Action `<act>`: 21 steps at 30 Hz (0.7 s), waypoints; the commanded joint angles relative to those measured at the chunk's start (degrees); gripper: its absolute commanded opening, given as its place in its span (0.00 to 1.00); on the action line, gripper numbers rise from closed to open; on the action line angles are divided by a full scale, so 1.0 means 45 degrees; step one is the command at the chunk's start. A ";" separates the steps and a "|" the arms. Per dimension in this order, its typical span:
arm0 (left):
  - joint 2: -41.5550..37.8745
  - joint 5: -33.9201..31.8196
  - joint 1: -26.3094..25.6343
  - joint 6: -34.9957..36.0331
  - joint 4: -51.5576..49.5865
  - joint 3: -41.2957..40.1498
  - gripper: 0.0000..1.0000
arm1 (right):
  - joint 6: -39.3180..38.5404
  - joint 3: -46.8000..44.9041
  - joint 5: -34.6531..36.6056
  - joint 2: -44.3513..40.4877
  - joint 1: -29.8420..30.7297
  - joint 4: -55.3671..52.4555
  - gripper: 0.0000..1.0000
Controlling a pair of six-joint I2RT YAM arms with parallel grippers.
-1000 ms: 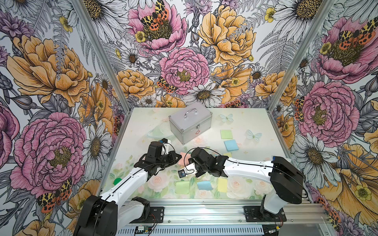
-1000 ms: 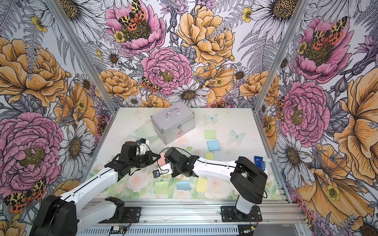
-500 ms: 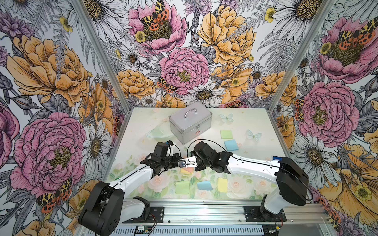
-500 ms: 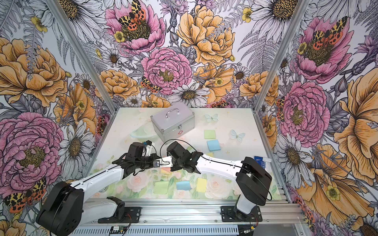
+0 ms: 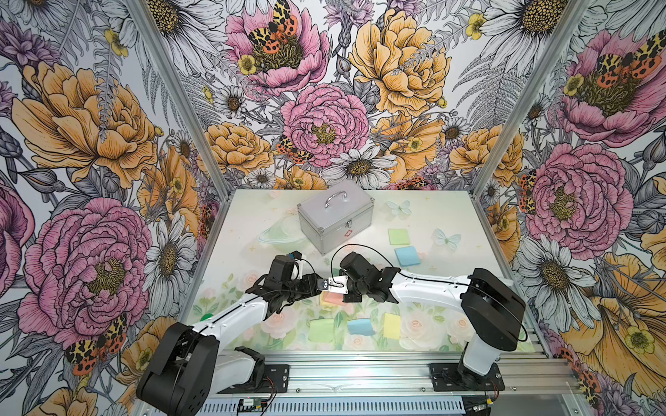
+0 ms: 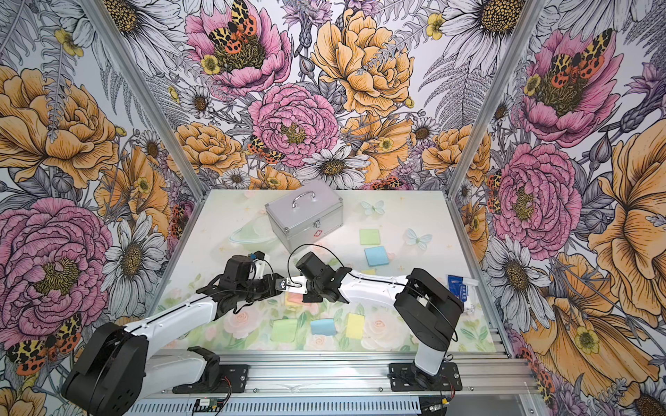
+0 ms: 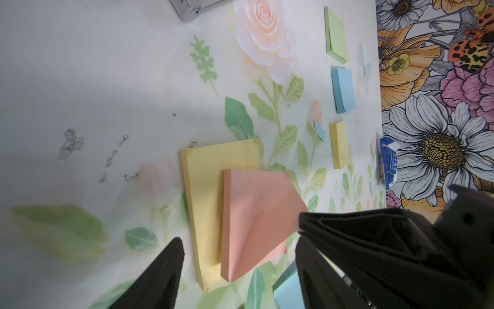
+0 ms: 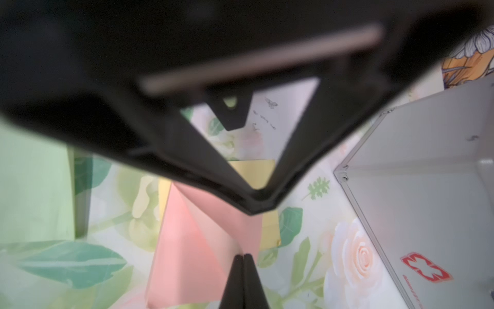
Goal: Tear off pages from different memo pads
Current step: Pick up the memo pad from the center of the board.
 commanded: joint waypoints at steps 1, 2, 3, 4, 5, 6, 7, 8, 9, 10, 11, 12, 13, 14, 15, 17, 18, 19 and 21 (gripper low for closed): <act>-0.0897 -0.0707 0.0221 -0.0348 0.0223 -0.0869 0.73 | 0.2103 0.0396 -0.0301 -0.0533 -0.0477 0.1053 0.00; -0.1118 -0.0692 0.0334 -0.0369 0.0249 -0.1049 0.74 | 0.2383 0.0409 -0.0319 -0.0666 -0.0553 0.1130 0.00; -0.1311 -0.0598 0.0426 -0.0367 0.0326 -0.1135 0.74 | 0.2603 0.0465 -0.0313 -0.0765 -0.0575 0.1172 0.00; -0.1500 -0.0423 0.0479 -0.0321 0.0484 -0.1186 0.74 | 0.2920 0.0560 -0.0313 -0.0865 -0.0597 0.1172 0.00; -0.1664 -0.0207 0.0479 -0.0258 0.0740 -0.1224 0.74 | 0.3219 0.0640 -0.0313 -0.0951 -0.0624 0.1177 0.00; -0.1819 -0.0040 0.0410 -0.0191 0.1020 -0.1224 0.74 | 0.3547 0.0715 -0.0297 -0.1003 -0.0631 0.1177 0.00; -0.1953 0.0013 0.0277 -0.0074 0.1325 -0.1214 0.74 | 0.3830 0.0783 -0.0265 -0.1083 -0.0667 0.1172 0.00; -0.2125 -0.0112 0.0081 0.0034 0.1600 -0.1191 0.74 | 0.4041 0.0810 -0.0275 -0.1164 -0.0683 0.1172 0.00; -0.2239 -0.0275 -0.0104 0.0134 0.1815 -0.1170 0.74 | 0.4178 0.0820 -0.0308 -0.1225 -0.0692 0.1172 0.00; -0.2370 -0.0501 -0.0292 0.0234 0.2078 -0.1141 0.74 | 0.4210 0.0773 -0.0379 -0.1320 -0.0692 0.1224 0.00; -0.2456 -0.0722 -0.0405 0.0337 0.2299 -0.1079 0.74 | 0.4208 0.0623 -0.0570 -0.1438 -0.0693 0.1401 0.00; -0.2486 -0.0813 -0.0407 0.0423 0.2531 -0.1058 0.74 | 0.4202 0.0401 -0.0692 -0.1587 -0.0706 0.1675 0.00; -0.2478 -0.0890 -0.0349 0.0529 0.2845 -0.1036 0.73 | 0.4192 0.0170 -0.0902 -0.1715 -0.0736 0.1930 0.00; -0.2399 -0.0930 -0.0214 0.0666 0.3071 -0.1014 0.72 | 0.4220 0.0070 -0.1056 -0.1813 -0.0787 0.1992 0.00; -0.2225 -0.0925 -0.0042 0.0788 0.3255 -0.1013 0.71 | 0.4271 0.0034 -0.1092 -0.1847 -0.0824 0.1991 0.00; -0.1496 -0.0644 0.0498 0.0946 0.3744 -0.1065 0.68 | 0.4318 -0.0006 -0.1140 -0.1915 -0.0887 0.1993 0.00; -0.0981 -0.0205 0.0766 0.0926 0.4278 -0.1192 0.67 | 0.4323 -0.0029 -0.1201 -0.1937 -0.0899 0.1993 0.00; -0.0506 0.0129 0.0940 0.0872 0.4773 -0.1295 0.66 | 0.4294 -0.0066 -0.1334 -0.1976 -0.0907 0.1977 0.00; 0.0127 0.0388 0.0929 0.1048 0.5123 -0.1266 0.65 | 0.4152 -0.0188 -0.1657 -0.2109 -0.0907 0.1980 0.00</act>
